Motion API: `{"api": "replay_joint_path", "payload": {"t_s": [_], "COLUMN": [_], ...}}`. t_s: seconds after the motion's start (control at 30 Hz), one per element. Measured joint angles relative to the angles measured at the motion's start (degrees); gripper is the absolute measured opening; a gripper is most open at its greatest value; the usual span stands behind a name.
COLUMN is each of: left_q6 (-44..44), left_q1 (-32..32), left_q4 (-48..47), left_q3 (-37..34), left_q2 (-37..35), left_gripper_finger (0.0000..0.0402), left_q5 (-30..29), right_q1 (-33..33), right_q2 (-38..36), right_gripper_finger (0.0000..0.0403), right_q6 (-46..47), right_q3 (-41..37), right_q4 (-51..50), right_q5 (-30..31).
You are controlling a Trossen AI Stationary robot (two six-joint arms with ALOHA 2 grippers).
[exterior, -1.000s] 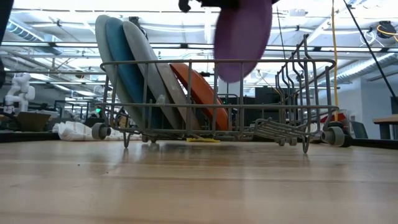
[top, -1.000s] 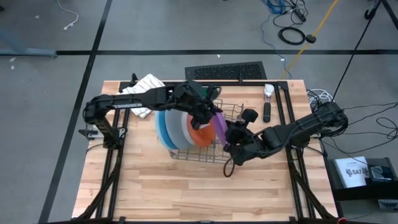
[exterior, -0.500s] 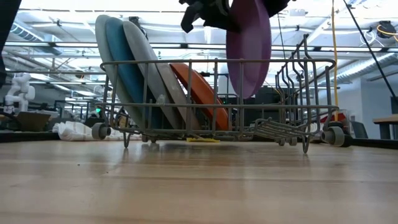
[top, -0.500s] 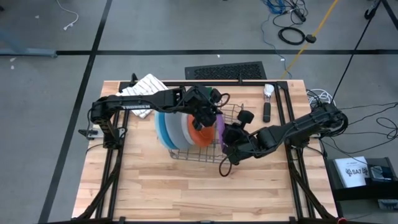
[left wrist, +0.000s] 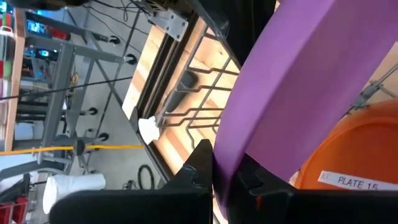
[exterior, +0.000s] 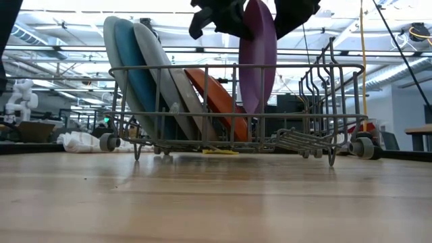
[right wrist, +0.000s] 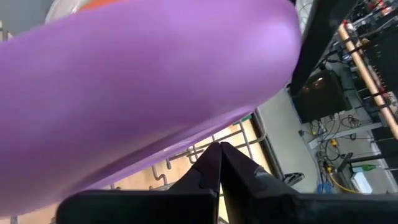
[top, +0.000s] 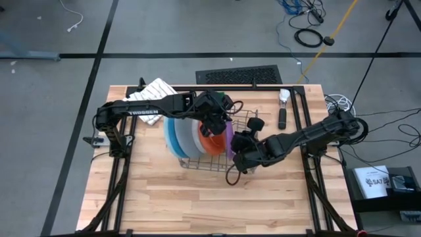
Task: Sort dishes
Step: Put the purple plate into the dish rack
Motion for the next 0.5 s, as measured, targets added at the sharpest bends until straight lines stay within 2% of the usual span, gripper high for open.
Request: {"api": "replay_joint_path", "payload": {"t_s": [0.5], "left_q6": [1.96], "left_q1": [0.17], "left_q4": [2.56], "left_q3": [0.0], "left_q2": [0.33], "left_gripper_finger": [0.0006], "left_q5": [1.75], "right_q1": [-0.75], "right_q2": [0.02], "right_gripper_finger": [0.0], "right_q6": [-2.62], "right_q3": [0.0], "right_q4": [1.31], "right_q5": [-0.68]}}
